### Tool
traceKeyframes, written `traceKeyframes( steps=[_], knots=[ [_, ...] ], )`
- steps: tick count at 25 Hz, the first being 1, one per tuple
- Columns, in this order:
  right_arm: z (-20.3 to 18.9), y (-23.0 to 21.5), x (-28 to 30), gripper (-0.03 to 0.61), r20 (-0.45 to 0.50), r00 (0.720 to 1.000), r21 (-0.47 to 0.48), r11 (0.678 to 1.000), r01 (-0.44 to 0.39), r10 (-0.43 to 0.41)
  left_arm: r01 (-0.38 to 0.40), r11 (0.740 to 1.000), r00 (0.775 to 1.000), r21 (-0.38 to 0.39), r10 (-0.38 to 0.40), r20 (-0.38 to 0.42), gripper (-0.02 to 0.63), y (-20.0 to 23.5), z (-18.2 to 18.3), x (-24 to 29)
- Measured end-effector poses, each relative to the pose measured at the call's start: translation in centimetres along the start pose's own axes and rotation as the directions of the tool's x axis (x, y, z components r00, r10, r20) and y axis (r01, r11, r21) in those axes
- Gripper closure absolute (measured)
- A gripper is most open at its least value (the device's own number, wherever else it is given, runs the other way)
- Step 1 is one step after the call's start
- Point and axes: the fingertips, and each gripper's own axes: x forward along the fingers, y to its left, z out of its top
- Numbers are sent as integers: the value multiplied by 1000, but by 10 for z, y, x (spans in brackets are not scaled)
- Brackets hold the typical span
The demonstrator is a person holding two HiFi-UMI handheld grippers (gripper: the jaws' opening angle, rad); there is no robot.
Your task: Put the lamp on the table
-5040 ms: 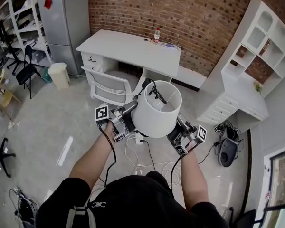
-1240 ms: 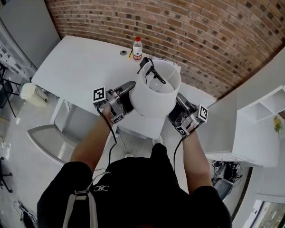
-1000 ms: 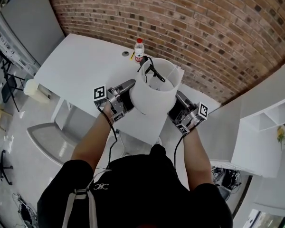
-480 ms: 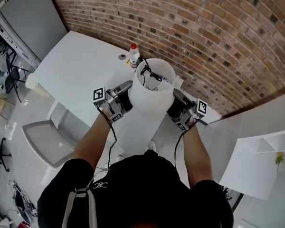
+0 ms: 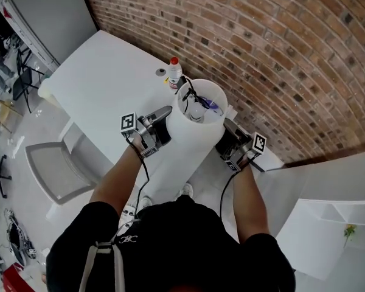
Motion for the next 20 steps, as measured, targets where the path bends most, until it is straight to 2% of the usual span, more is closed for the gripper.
traceKeyframes(
  steps=[11,20],
  knots=[
    [-3,0,-1,403,-20,999,11,1000,-29,30,6,1000,1000,11,-6,27,413,0,-2,-6],
    [5,-4,-10,362,16,999,-67,997,50,-49,-35,996,998,79,30,58,374,0,5,-12]
  ],
)
